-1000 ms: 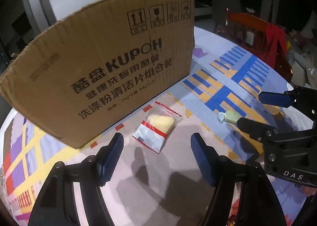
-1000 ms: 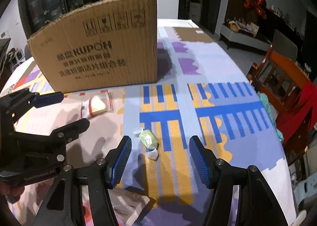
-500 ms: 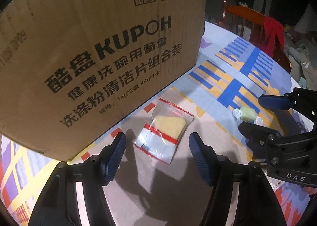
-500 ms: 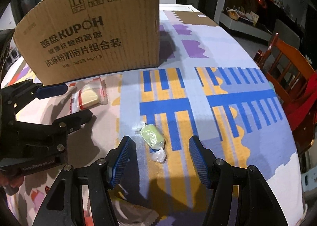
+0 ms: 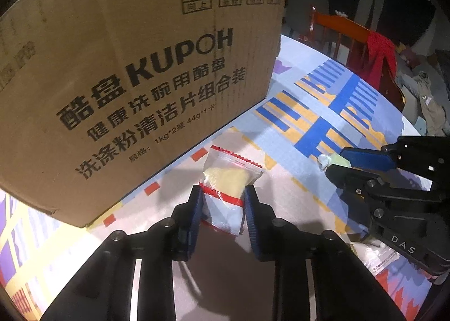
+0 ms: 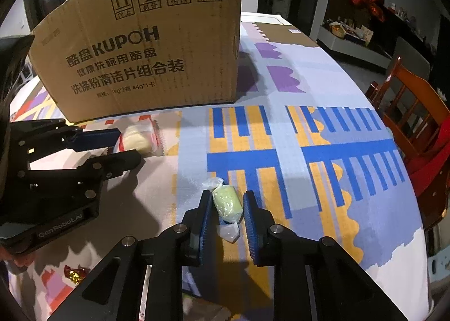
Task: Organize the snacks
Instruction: 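Close the left tool on the cake pack while the right tool closes on the green candy, then carry the cake pack and green candy with both tools over the box, then open both tools to drop the cake pack and green candy into the box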
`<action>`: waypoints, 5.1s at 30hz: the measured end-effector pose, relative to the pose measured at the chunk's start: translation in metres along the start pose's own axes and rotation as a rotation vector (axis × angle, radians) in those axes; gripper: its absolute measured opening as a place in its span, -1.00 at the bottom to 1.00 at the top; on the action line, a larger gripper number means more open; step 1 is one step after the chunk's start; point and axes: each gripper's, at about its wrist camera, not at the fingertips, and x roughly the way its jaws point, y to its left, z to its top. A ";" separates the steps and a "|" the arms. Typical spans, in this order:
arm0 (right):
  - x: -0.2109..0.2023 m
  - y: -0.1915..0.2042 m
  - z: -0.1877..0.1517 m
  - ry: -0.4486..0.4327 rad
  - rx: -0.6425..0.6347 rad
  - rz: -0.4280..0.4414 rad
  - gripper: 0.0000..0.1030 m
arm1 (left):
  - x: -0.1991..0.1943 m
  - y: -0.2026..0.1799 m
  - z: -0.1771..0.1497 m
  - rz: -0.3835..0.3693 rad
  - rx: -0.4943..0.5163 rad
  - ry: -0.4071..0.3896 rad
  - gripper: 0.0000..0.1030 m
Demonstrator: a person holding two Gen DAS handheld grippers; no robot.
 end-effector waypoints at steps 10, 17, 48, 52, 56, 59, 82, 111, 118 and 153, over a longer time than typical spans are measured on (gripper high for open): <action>-0.008 -0.005 0.002 -0.017 0.014 0.021 -0.55 | -0.014 -0.001 -0.002 0.032 -0.039 -0.015 -0.48; -0.020 -0.007 0.004 -0.042 0.014 0.036 -0.55 | -0.028 -0.004 0.000 0.052 -0.060 -0.032 -0.48; -0.089 -0.016 0.012 -0.186 -0.016 0.124 -0.55 | -0.110 -0.032 0.001 0.160 -0.177 -0.131 -0.48; -0.099 -0.018 0.015 -0.209 -0.023 0.128 -0.55 | -0.121 -0.035 0.003 0.172 -0.186 -0.149 -0.48; -0.107 -0.018 0.019 -0.226 -0.029 0.134 -0.55 | -0.131 -0.036 0.004 0.184 -0.194 -0.160 -0.48; -0.113 -0.017 0.024 -0.239 -0.036 0.143 -0.55 | -0.139 -0.036 0.007 0.196 -0.205 -0.170 -0.48; -0.151 -0.010 0.068 -0.348 -0.076 0.185 -0.55 | -0.189 -0.026 0.038 0.282 -0.258 -0.259 -0.48; -0.166 0.005 0.131 -0.428 -0.110 0.176 -0.55 | -0.197 0.021 0.071 0.332 -0.400 -0.364 -0.48; -0.161 0.010 0.145 -0.439 -0.122 0.176 -0.55 | -0.186 0.030 0.076 0.340 -0.424 -0.361 -0.48; -0.077 0.038 0.194 -0.371 -0.105 0.150 -0.54 | -0.122 0.087 0.090 0.421 -0.550 -0.324 -0.43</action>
